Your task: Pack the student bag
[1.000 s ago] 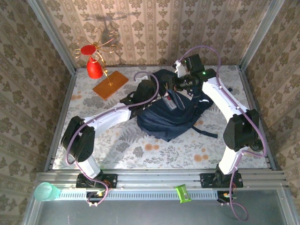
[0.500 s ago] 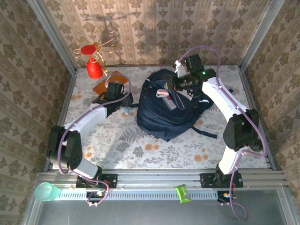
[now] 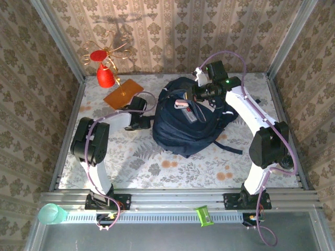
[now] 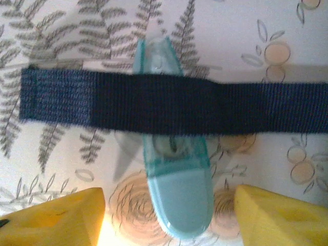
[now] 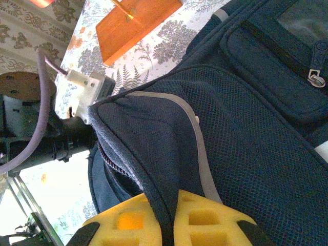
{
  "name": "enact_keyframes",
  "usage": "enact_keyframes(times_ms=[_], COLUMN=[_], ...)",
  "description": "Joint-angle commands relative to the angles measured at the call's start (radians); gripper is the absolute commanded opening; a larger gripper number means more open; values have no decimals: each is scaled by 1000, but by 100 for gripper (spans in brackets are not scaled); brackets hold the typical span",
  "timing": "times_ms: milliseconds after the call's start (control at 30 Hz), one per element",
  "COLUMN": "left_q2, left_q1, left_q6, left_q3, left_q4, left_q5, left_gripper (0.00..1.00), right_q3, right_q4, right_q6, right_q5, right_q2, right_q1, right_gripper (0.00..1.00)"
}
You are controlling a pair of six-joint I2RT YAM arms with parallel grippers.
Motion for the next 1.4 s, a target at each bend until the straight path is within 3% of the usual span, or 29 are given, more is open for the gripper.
enact_keyframes(times_ms=[0,167,333,500,567,667,767,867,1033,1167,1367], left_q2=[42,60,-49,-373,-539,-747,-854,-787,-467,-262,-92], left_q1=[-2,-3,-3,-39,-102,-215,-299,-346,-357,-367,-376], left_q6=[28,52,49,-76,-143,-144,-122,-160,-274,-334,-414], left_q3=[44,55,-52,-364,-467,-493,-411,-289,-67,91,189], left_q4=[2,23,71,42,1,-88,-63,82,278,319,378], left_q5=[-8,-37,-68,-35,17,68,178,254,333,349,314], left_gripper=[61,42,26,23,23,23,23,23,21,22,39], right_q3=[1,4,-7,2,10,21,29,53,179,255,338], right_q4=[57,55,59,60,70,87,96,69,-63,-128,-172], right_q6=[-8,-8,-11,-9,2,14,22,13,-47,-66,-71], right_q5=[-14,-16,-14,-5,-6,-14,-34,-46,-65,-76,-79], right_q2=[-9,0,-1,0,9,17,22,24,57,82,122], right_q1=[-5,-5,-7,-12,-11,-4,1,1,-7,-10,-23], right_gripper=[0,0,0,0,0,0,0,0,0,0,0])
